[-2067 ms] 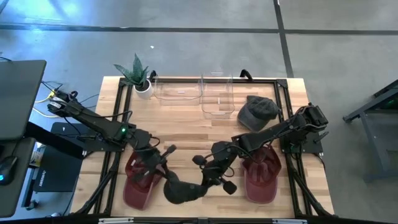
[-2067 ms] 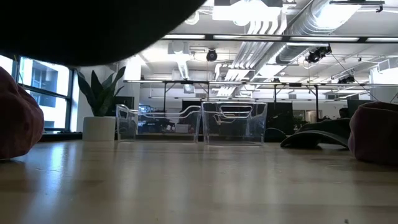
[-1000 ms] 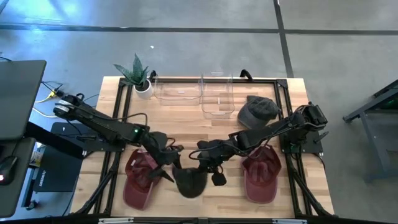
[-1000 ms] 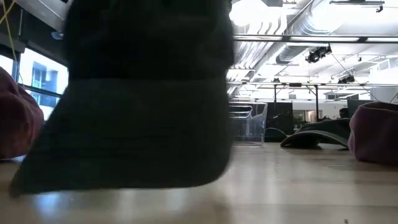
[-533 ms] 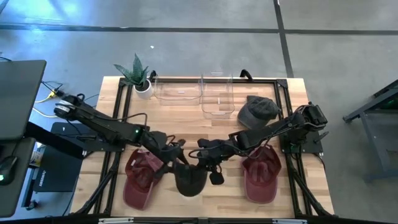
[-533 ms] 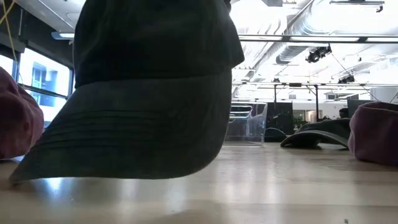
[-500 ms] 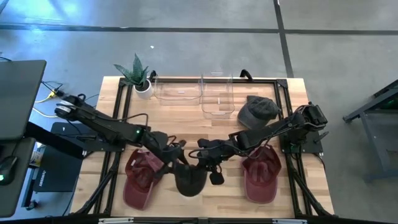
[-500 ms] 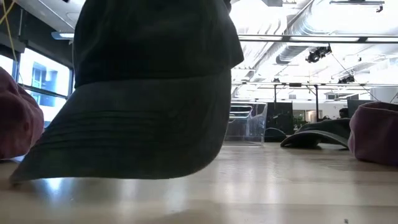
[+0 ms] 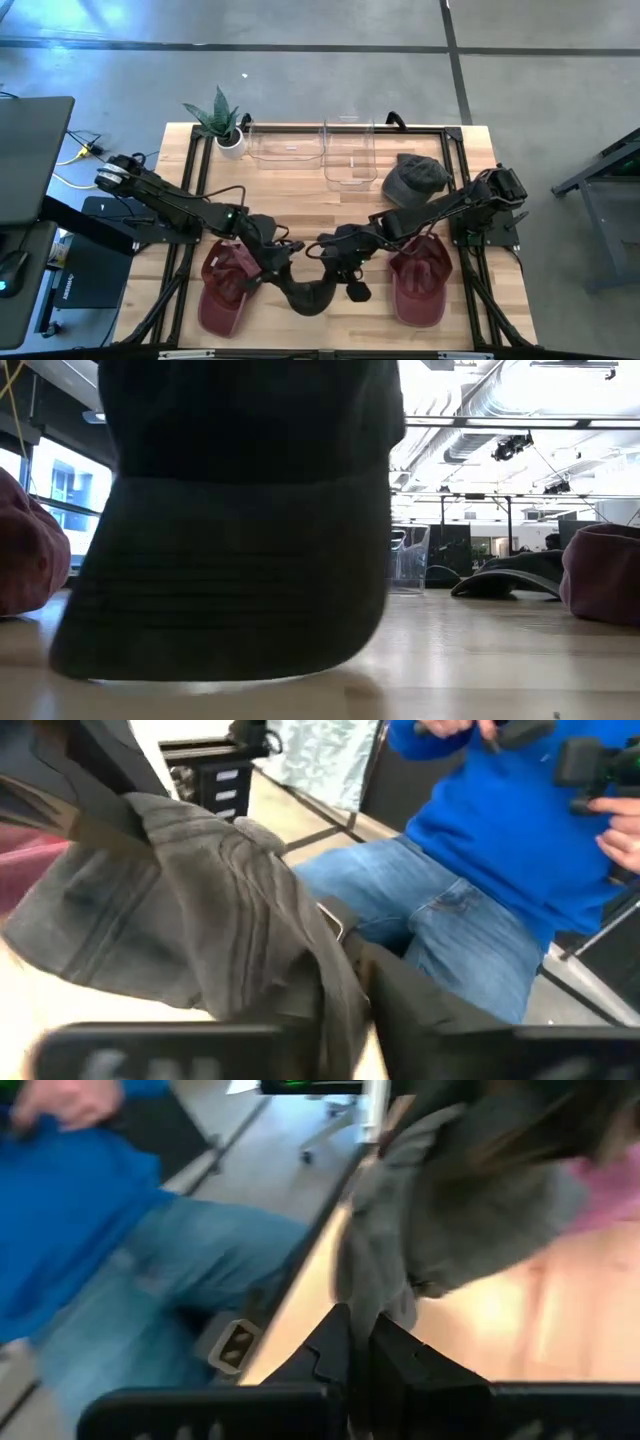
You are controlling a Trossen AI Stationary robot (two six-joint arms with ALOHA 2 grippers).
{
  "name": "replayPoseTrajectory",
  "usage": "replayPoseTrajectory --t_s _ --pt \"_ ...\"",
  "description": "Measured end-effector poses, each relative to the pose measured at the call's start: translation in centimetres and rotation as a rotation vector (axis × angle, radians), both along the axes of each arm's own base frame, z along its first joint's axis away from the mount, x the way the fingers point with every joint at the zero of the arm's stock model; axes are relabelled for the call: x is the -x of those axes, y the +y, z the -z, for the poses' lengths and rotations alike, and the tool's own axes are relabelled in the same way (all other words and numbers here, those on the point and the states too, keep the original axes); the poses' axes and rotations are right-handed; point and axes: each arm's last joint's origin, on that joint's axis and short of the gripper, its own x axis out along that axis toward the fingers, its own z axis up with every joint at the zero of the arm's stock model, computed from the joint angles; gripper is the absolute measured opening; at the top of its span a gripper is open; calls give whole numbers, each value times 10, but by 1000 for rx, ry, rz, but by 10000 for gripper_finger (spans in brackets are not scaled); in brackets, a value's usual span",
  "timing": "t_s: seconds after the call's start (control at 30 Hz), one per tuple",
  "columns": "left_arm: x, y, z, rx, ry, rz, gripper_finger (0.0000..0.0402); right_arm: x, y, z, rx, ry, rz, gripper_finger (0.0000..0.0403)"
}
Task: Pick & Place hat
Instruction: Put the bottom black cap into the right transparent bin
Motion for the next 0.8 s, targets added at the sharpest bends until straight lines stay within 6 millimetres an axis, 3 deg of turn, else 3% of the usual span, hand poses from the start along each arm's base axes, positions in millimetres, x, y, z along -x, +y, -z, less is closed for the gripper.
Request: replayPoseTrajectory --t_s 0.07,0.3,0.5,0.63,0.8 --pt "1 1 -3 -8 -25 0 11 1 1 -2 -31 1 -48 16" --pt "4 3 -9 -20 -49 -37 7 0 4 -8 -84 -54 -123 36" --pt "3 4 -8 -36 -53 -84 6 -7 3 -3 -32 -97 -51 128" --pt "3 4 -8 -40 -48 -89 2 -11 6 9 -18 -90 -104 188" --pt "3 3 -8 -35 -46 -78 1 -10 10 5 -101 -115 -243 212"
